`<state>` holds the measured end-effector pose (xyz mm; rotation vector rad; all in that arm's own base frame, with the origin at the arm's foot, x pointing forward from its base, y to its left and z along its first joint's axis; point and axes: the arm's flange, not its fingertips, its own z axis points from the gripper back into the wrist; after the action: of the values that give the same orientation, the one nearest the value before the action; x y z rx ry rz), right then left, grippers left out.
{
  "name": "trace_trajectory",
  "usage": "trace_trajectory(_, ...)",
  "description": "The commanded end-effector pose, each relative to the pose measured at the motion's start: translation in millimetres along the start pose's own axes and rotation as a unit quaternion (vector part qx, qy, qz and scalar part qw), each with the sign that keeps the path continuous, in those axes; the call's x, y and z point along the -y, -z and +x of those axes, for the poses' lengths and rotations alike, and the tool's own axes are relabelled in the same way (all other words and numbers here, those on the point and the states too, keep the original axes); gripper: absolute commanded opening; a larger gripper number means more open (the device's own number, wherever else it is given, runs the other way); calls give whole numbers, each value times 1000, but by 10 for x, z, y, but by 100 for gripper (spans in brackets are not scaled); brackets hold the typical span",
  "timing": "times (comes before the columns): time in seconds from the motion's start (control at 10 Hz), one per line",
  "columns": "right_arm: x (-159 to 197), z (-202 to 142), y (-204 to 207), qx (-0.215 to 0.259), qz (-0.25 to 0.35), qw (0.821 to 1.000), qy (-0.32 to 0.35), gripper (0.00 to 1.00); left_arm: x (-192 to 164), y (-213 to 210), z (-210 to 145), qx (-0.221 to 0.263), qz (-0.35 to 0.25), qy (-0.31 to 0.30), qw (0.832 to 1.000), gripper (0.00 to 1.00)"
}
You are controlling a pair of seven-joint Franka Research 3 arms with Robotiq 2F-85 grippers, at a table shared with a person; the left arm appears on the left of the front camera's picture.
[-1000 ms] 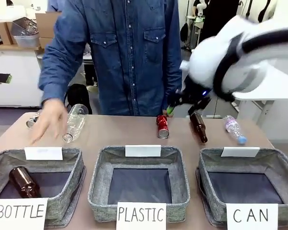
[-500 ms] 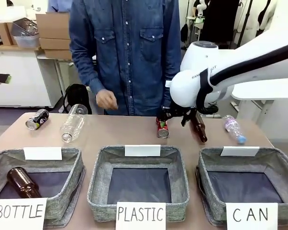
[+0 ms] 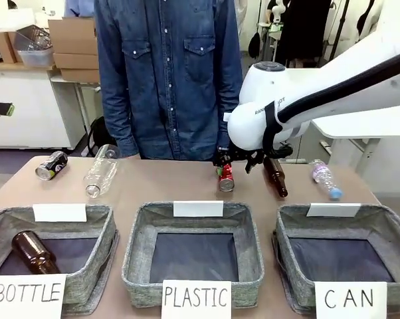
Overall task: Sort the can waste into the basket.
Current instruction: Pick up the can waste from the table and place it in the right Fabric basket.
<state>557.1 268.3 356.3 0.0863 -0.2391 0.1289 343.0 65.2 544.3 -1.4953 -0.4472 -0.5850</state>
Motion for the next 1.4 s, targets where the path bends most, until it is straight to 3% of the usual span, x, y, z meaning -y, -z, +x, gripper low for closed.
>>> trace_trajectory(0.0,-229,349,229,0,-35,999,12,100,36,1,25,4,-10,12,1000,100)
trace_trajectory(0.7,-243,469,659,-29,-87,995,26,100,36,1,25,4,-10,12,1000,100)
trace_trajectory(0.8,-231,471,668,-25,-89,995,30,81,36,1,25,4,-10,12,1000,100)
trace_trajectory(0.9,-220,468,664,-24,-89,995,31,42,36,1,25,4,-10,12,1000,100)
trace_trajectory(1.1,-209,471,658,-22,-92,995,32,0,36,1,25,4,-10,12,1000,100)
trace_trajectory(1.3,-175,472,677,-23,-93,995,36,0,36,1,25,4,-10,12,1000,100)
